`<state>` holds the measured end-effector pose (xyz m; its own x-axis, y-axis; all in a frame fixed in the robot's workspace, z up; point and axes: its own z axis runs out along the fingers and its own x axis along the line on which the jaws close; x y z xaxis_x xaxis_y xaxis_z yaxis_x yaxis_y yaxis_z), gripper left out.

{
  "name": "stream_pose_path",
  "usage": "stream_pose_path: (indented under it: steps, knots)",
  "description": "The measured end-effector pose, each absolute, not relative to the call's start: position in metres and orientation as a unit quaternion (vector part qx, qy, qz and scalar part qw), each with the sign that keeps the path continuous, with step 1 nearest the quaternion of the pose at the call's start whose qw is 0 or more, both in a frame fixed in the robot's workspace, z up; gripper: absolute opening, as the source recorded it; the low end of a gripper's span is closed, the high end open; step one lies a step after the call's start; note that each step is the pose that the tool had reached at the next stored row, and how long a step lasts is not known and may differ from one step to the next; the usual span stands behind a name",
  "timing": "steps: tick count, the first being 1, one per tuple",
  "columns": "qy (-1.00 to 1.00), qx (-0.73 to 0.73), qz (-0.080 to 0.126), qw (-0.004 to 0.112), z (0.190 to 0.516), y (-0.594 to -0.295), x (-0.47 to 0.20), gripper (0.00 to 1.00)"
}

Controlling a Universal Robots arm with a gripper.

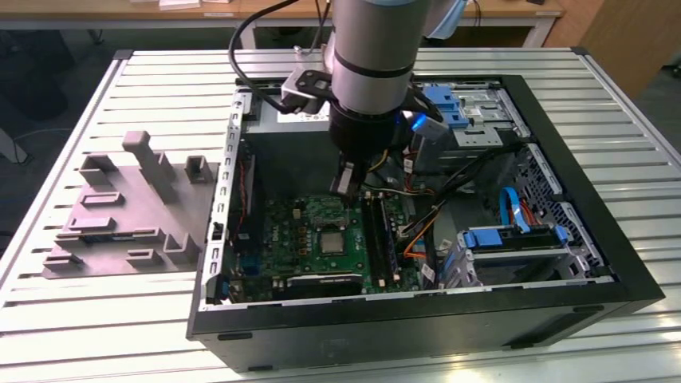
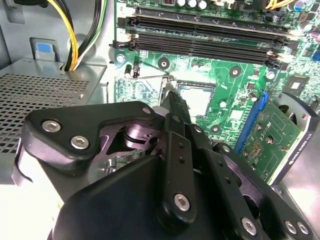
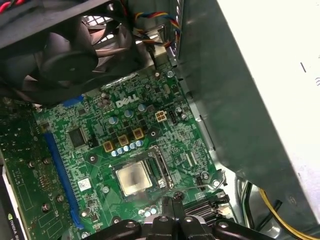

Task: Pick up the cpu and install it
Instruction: 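Close the cpu cover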

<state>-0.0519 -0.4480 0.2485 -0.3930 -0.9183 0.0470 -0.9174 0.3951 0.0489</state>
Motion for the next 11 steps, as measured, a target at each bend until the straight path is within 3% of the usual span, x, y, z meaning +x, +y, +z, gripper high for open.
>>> stream_pose_path:
  steps: [11]
  knots:
    - [-0.833, 0.552, -0.007, 0.032, 0.248, -0.462, -0.059, 0.11]
